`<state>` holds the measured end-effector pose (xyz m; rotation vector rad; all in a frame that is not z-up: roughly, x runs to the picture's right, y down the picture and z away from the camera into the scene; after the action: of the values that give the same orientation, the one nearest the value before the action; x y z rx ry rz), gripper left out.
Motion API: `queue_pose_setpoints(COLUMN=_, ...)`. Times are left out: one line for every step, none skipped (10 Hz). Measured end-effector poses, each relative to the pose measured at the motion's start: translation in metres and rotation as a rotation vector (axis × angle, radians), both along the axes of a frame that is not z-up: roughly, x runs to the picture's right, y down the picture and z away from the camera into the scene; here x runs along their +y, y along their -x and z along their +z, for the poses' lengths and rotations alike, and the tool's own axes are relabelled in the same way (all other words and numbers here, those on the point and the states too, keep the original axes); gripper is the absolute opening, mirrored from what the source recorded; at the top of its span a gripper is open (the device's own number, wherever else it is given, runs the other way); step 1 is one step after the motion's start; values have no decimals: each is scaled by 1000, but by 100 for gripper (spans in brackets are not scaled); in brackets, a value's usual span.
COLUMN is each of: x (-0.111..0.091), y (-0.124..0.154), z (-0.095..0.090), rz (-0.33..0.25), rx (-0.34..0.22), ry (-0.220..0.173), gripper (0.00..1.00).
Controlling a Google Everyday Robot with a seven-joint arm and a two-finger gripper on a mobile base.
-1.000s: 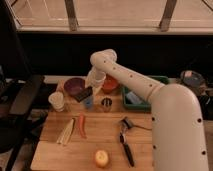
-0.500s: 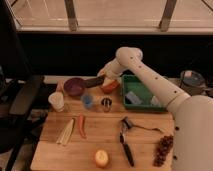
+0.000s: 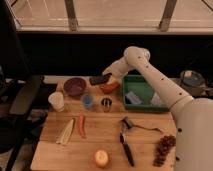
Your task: Place eraser in red bowl
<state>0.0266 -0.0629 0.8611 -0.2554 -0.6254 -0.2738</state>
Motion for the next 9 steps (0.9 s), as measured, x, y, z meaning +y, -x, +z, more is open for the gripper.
queue_pose_setpoints(x=0, y=-1, z=1, rz=-1, rx=4, ry=0, gripper=0)
queue_pose_setpoints(x=-1, y=-3, z=4, rz=15, rx=16, ry=1, gripper=0)
queue_pose_setpoints(x=-4, y=-9, z=9, rz=30, rx=33, ry=2, gripper=0)
queue_pose_setpoints(x=-7, y=-24, z=17, rz=43, rx=62, ry=4, gripper=0)
queue_pose_setpoints(x=-10, y=-39, z=24, rz=48, rx=93, ry=4, gripper=0)
queue_pose_setpoints(x=-15, y=-59, z=36, rz=48, rx=144, ry=0, gripper=0)
queue_pose_setpoints(x=-19, y=-71, z=44, rz=43, rx=180, ry=-1, gripper=0)
queue_pose_setpoints(x=-21, y=-80, z=53, rz=38, rx=218, ry=2, gripper=0)
queue_pose_setpoints(x=-21, y=-86, z=62, rz=30, rx=249, ry=4, gripper=2)
